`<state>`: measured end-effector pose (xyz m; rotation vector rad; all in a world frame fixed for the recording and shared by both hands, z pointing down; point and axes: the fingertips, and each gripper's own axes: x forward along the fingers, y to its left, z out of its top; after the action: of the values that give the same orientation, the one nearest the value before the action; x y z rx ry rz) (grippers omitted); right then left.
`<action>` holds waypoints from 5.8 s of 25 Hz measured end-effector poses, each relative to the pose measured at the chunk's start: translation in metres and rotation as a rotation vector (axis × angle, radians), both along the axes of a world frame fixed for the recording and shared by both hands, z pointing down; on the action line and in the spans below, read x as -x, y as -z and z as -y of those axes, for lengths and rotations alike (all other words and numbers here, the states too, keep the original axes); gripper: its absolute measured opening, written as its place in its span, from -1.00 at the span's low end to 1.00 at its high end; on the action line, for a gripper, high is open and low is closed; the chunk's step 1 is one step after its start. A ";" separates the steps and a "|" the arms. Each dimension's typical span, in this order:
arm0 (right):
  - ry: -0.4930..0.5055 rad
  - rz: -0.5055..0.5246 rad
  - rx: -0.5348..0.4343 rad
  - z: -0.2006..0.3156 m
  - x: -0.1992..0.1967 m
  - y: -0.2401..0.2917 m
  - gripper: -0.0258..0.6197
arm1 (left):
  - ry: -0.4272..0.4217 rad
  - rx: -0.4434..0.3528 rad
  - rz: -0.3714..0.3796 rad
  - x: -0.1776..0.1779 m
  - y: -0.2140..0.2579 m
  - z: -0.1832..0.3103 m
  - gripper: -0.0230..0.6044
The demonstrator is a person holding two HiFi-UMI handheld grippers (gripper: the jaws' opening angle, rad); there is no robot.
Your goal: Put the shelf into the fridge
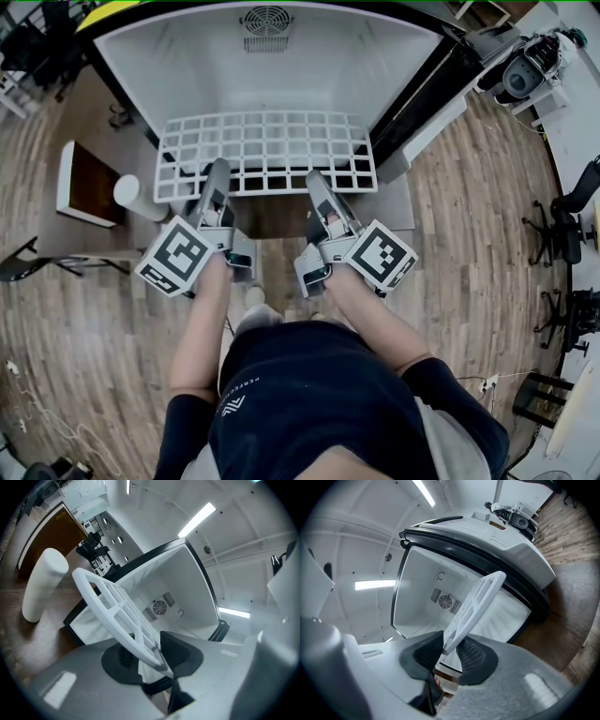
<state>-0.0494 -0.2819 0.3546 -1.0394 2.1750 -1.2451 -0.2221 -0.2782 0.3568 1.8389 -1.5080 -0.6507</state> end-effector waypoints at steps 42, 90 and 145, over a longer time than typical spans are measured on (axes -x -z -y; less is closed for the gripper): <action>-0.076 -0.046 -0.028 0.031 0.005 -0.002 -0.60 | -0.051 -0.030 -0.050 0.002 -0.003 0.041 -0.50; -0.070 -0.096 -0.035 0.029 0.008 0.001 -0.67 | 0.035 -0.061 -0.030 0.017 0.000 0.015 -0.49; -0.124 -0.144 -0.073 0.116 0.021 0.001 -0.62 | 0.030 -0.088 0.009 0.031 0.000 0.103 -0.45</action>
<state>-0.0703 -0.3975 0.3536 -1.2468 2.2061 -1.0567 -0.2531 -0.3813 0.3570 1.8909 -1.5373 -0.7344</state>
